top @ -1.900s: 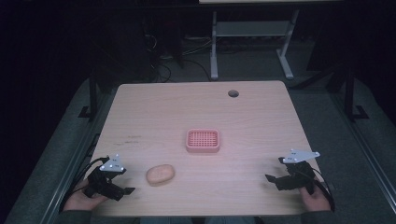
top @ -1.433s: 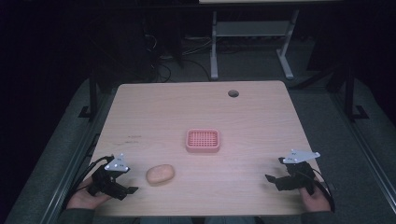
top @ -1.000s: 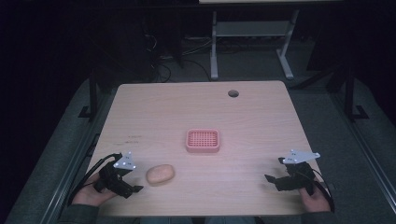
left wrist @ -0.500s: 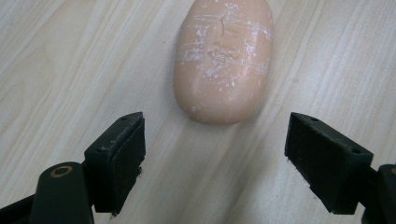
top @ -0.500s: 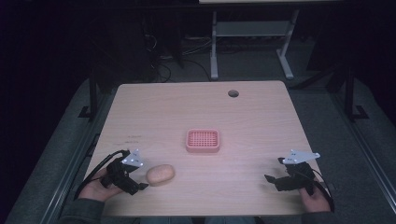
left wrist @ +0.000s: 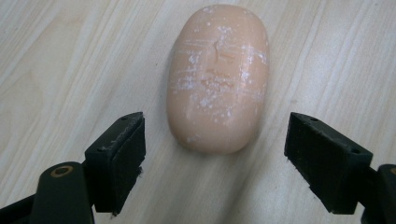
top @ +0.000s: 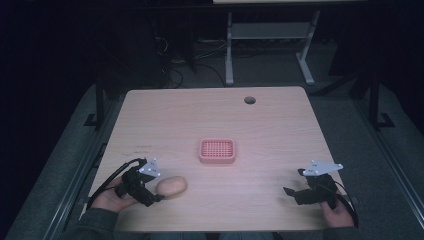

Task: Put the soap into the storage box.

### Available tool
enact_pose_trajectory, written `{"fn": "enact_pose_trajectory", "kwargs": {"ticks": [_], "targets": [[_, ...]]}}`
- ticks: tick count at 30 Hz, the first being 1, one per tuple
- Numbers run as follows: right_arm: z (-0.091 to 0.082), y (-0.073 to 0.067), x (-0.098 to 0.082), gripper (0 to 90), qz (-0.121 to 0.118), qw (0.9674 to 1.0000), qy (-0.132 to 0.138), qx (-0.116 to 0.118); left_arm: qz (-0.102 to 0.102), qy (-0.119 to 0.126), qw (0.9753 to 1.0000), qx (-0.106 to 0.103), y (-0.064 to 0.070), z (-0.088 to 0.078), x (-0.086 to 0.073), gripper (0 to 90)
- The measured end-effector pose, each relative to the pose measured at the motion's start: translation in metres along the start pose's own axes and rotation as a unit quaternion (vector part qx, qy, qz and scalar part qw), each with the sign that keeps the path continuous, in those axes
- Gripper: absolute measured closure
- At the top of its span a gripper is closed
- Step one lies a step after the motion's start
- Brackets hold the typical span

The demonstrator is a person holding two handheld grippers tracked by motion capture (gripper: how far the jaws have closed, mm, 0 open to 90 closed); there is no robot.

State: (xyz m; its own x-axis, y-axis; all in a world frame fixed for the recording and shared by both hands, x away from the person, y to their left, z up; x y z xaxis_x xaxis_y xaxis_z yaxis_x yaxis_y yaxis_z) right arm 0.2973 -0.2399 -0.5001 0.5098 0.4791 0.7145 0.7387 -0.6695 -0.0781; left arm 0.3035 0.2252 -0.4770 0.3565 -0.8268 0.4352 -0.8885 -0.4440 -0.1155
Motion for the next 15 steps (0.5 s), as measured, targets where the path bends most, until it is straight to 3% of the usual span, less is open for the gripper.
{"fn": "enact_pose_trajectory", "kwargs": {"ticks": [15], "targets": [[0.0, 0.0, 0.0, 14.1, 0.001, 1.0, 0.001, 0.001, 0.009, -0.009, 0.9998, -0.012, 0.001, 0.01, 0.012, 20.8]]}}
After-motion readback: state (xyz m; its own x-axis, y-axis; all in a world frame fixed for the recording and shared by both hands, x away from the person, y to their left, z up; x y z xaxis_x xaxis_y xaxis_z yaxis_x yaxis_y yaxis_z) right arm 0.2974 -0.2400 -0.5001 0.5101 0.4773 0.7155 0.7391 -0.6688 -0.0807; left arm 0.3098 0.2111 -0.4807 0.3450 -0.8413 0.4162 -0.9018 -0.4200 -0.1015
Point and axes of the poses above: each handheld gripper's, and its own axes: z roughly forward along the jaws, x roughly out of its top, y roughly to its right, the point moved 6 cm from there along z, roughly forward along the jaws, and after that the axes turned 6 degrees about x, right-handed, at the moved point
